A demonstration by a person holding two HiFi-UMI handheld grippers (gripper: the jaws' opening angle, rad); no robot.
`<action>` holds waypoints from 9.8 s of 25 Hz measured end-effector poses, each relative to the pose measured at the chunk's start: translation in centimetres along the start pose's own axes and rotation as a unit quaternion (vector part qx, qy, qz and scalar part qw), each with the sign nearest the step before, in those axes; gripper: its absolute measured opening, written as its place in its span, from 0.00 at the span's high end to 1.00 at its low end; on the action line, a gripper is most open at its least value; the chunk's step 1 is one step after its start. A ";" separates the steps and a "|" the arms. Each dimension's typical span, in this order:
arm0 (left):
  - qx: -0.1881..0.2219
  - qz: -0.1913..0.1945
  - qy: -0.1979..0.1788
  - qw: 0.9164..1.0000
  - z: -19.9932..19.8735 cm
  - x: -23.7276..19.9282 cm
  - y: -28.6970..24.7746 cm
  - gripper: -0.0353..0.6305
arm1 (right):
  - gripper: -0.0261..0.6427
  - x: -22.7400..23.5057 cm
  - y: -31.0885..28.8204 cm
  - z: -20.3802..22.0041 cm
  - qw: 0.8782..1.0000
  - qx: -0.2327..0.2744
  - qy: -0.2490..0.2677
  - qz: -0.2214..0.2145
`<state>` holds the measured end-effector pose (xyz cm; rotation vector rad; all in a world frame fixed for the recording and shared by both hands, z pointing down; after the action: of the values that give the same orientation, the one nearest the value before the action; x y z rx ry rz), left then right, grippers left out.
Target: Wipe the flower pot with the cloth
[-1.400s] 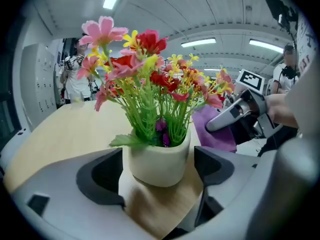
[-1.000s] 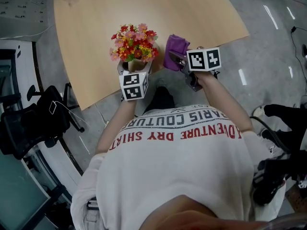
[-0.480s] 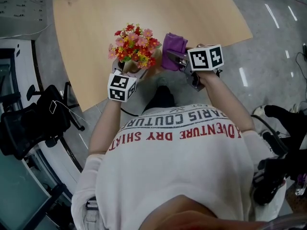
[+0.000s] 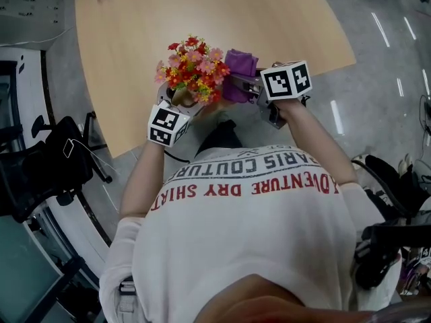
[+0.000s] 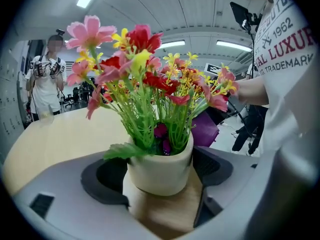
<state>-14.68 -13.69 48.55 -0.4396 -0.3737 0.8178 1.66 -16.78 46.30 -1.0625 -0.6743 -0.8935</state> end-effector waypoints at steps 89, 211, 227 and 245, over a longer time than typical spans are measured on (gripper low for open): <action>0.019 -0.076 0.055 0.995 0.2 0.4 1.2 0.29 | 0.87 -0.9 -2.1 1.7 1.000 -0.015 -0.011 -0.022; -0.001 -0.288 0.168 0.943 -0.4 4.1 1.3 0.18 | 0.87 1.2 3.0 5.2 0.998 0.020 -0.005 0.066; -0.009 -0.323 0.202 0.925 -0.6 2.8 0.2 0.21 | 0.87 1.1 3.0 5.4 0.998 0.019 -0.008 0.060; 0.021 -0.131 0.098 0.986 1.8 0.5 0.2 0.22 | 0.87 -0.2 -2.0 3.0 1.000 -0.006 -0.003 -0.003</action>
<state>-15.35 -12.75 49.99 -0.4176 -0.2248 0.5209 -0.34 -14.32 48.08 -1.0744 -0.6773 -0.9011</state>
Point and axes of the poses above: the fingertips, and each gripper's own axes: y backward along the fingers, x to its right, z out of its underside, the point moved 5 cm from there along y, backward along the fingers, and after that the axes turned 12 degrees about -y, right-handed, at the moved point
